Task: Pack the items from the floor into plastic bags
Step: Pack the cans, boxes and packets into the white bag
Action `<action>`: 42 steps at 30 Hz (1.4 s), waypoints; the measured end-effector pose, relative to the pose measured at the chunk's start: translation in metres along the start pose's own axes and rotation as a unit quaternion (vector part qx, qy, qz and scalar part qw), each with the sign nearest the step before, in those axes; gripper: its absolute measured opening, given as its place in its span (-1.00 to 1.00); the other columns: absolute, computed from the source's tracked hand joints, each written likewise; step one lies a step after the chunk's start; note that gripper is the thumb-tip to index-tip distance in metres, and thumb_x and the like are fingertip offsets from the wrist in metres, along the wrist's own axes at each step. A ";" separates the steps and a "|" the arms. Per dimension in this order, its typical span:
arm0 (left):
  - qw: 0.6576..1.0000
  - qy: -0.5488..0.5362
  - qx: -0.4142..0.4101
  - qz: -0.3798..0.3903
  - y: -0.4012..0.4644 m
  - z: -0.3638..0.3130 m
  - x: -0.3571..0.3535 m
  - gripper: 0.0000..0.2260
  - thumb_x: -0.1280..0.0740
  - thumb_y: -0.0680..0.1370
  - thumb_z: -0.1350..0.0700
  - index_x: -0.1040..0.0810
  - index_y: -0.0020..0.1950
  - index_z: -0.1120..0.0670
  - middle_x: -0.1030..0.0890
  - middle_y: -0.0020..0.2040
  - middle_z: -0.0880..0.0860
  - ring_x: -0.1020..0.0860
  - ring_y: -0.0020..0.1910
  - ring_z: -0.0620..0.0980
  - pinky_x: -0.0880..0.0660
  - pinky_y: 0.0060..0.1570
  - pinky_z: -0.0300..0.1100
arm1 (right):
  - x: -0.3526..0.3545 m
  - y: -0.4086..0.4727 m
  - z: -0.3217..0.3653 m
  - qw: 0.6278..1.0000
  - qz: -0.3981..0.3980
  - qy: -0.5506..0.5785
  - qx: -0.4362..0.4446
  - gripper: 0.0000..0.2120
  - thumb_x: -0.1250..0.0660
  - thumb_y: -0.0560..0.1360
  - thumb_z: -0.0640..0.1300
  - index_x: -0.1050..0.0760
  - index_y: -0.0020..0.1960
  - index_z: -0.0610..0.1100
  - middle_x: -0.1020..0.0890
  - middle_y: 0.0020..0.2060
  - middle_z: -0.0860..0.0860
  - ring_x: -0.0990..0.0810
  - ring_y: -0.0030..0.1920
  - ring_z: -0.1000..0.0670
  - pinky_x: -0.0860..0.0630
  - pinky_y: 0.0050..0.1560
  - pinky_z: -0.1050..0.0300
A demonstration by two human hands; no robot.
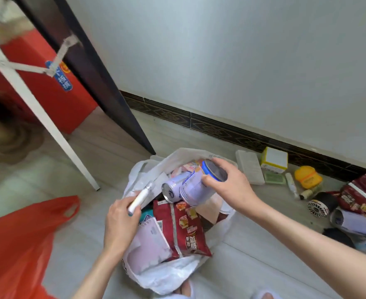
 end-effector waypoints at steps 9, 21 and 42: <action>0.999 -0.028 -0.014 0.033 0.087 0.003 -0.045 -0.82 -0.36 0.48 0.10 -0.60 0.06 0.08 -0.63 0.01 0.01 -0.45 0.07 0.07 -0.29 0.11 -0.13 | -0.059 0.087 0.035 1.000 0.010 0.006 -0.018 -0.62 -0.39 0.37 -0.05 -0.41 0.16 0.04 -0.50 -0.07 0.13 -0.47 -0.05 0.09 -0.33 -0.22 0.35; 0.977 -0.064 0.073 0.192 0.128 0.041 -0.063 -0.45 -0.36 0.34 -0.17 -0.40 0.24 0.04 -0.27 0.38 0.13 -0.26 0.36 0.05 -0.19 0.29 -0.14 | -0.084 0.102 0.001 0.997 0.021 -0.040 -0.064 -0.48 -0.42 0.33 0.01 -0.38 0.25 -0.01 -0.47 -0.01 0.11 -0.45 0.00 0.07 -0.34 -0.01 0.20; 0.972 -0.147 -0.086 0.163 0.116 -0.039 0.028 -0.84 -0.29 0.54 0.14 -0.55 -0.22 0.10 -0.53 -0.34 -0.09 -0.42 -0.41 -0.30 -0.30 -0.35 -0.45 | -0.109 0.086 -0.004 0.983 0.057 -0.175 0.008 -0.77 -0.18 0.52 -0.16 -0.60 0.00 -0.17 -0.67 -0.08 -0.15 -0.56 -0.01 -0.18 -0.34 -0.15 0.08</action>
Point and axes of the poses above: each hand's wrist, its own y-axis towards the middle knuckle, its own x-axis out of the back of the hand, z = x × y, the point moved 2 cm from there along y, towards the middle knuckle
